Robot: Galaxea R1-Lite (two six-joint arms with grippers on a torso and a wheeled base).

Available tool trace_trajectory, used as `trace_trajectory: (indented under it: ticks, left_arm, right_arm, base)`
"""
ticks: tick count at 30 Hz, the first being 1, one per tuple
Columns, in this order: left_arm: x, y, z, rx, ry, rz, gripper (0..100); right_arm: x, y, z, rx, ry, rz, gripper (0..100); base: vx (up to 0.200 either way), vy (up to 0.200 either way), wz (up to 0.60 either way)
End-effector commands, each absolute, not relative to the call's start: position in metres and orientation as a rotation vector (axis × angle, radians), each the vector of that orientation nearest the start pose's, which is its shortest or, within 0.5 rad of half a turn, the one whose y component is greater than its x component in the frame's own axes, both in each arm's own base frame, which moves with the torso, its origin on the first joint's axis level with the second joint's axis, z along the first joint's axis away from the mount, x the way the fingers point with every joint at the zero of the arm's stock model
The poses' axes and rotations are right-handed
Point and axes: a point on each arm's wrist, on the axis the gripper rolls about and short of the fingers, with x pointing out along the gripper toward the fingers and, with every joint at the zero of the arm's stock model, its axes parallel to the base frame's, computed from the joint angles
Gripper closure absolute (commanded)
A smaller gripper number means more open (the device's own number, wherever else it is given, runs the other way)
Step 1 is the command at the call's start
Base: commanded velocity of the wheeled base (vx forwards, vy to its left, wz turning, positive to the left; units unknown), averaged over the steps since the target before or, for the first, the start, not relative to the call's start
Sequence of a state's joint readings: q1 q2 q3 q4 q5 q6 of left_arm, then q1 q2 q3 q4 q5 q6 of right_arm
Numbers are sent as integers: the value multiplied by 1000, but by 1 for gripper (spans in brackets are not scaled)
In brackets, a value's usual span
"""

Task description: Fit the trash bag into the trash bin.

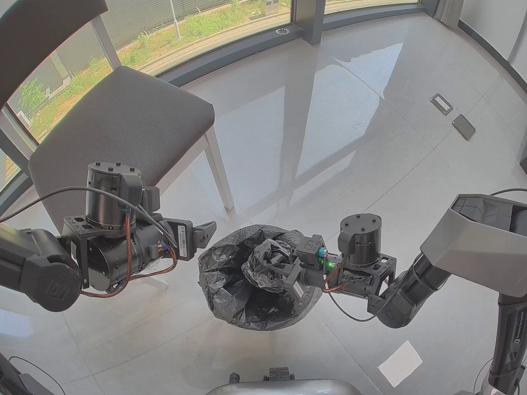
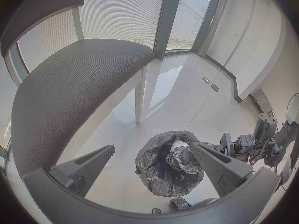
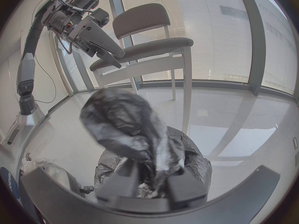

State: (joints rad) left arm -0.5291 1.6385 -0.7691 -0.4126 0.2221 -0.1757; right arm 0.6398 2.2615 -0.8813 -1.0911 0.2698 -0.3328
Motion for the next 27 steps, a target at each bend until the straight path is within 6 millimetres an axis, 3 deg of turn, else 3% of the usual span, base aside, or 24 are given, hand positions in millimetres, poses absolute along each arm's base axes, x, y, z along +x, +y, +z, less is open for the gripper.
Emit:
trace_trajectory:
  ticks: [1, 21, 27]
  left_arm:
    - [246, -138, 170, -4, 451, -262, 0]
    - [238, -133, 168, 3, 458, -263, 0]
    - [211, -127, 159, 28, 494, -307, 0]
  right_arm:
    - [315, 242, 45, -362, 139, 946, 0]
    - [318, 235, 48, -360, 138, 912, 0]
    - [324, 212, 69, -340, 154, 709, 0]
  base:
    - [0, 0, 0]
    - [0, 0, 0]
    - [0, 0, 0]
